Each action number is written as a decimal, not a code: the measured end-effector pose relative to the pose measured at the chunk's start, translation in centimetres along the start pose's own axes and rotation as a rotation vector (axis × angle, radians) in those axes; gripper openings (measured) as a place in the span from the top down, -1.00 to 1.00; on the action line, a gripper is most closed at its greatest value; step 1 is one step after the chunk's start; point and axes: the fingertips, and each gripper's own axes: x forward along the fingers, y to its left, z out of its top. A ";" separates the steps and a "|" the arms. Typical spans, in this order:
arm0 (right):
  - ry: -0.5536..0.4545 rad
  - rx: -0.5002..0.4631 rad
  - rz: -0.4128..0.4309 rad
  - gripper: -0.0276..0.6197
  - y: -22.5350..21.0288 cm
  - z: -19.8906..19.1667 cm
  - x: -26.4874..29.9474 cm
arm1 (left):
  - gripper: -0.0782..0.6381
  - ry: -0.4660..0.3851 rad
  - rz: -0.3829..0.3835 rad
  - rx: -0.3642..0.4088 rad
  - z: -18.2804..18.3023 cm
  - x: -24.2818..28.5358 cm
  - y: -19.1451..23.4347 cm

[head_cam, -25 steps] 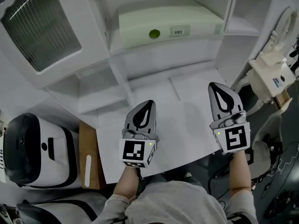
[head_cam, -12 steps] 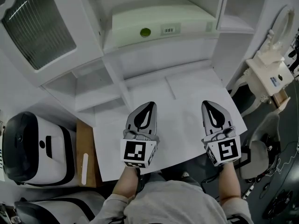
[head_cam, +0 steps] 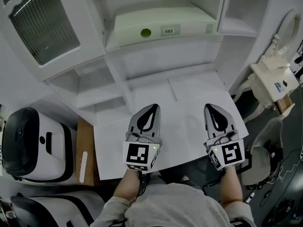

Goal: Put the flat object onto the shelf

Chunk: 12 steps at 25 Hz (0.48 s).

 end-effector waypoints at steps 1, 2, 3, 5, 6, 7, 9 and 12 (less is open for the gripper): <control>0.000 -0.002 0.003 0.89 0.0 0.0 -0.1 | 0.74 0.000 0.002 0.001 0.0 0.0 -0.2; -0.001 -0.003 0.006 0.89 -0.1 0.0 -0.1 | 0.74 0.000 0.003 0.002 0.1 0.0 -0.3; -0.002 -0.003 0.009 0.89 -0.1 0.0 -0.2 | 0.74 0.000 0.005 0.004 0.0 -0.1 -0.5; -0.005 0.001 0.013 0.89 -0.3 0.0 -0.4 | 0.74 0.000 0.009 0.005 0.0 -0.1 -0.8; -0.005 0.003 0.015 0.89 -0.4 0.0 -0.4 | 0.74 -0.002 0.012 0.005 0.1 -0.1 -0.9; -0.006 0.005 0.017 0.89 -0.4 0.0 -0.5 | 0.74 -0.004 0.015 0.006 0.2 -0.1 -1.0; -0.009 0.007 0.023 0.89 -0.5 0.1 -0.5 | 0.74 -0.004 0.021 0.008 0.2 -0.2 -1.1; -0.015 0.009 0.032 0.89 -0.5 0.2 -0.5 | 0.74 -0.003 0.030 0.006 0.2 -0.3 -1.2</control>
